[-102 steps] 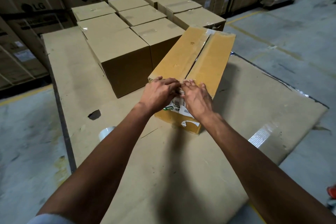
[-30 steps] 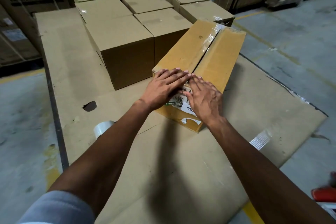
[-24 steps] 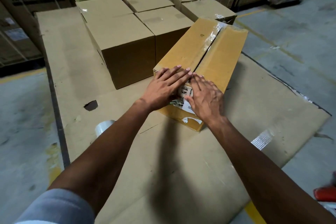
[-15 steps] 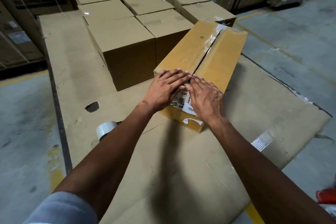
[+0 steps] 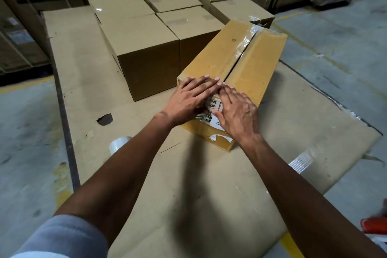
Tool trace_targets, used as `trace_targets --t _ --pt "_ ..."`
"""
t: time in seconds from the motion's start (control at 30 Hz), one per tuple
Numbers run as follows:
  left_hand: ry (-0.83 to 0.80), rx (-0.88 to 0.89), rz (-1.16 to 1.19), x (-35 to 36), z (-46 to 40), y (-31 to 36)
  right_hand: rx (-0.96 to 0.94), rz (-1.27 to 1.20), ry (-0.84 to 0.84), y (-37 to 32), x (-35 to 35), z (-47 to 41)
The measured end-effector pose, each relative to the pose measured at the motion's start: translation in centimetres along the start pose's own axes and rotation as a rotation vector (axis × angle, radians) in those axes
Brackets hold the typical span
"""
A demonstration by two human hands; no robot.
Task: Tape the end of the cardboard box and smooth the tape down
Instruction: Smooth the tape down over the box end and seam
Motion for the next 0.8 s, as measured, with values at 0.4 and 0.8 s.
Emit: trace_targets --t 0.4,0.8 --pt "0.152 -0.057 0.037 -0.3 -0.5 0.1 0.053 -0.101 0.003 0.0 -0.7 -0.3" --pt "0.002 -0.009 -0.019 0.2 -0.1 0.0 0.007 -0.053 0.001 -0.1 -0.6 0.2"
Point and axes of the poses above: each hand's wrist, its own z-axis away from the middle knuckle, its own x-axis out of the palm, y = z × x, the point moved 8 cm from there along -z, towards the middle knuckle, and after that the axes turned 12 degrees about -y, right-handed, at the moved point
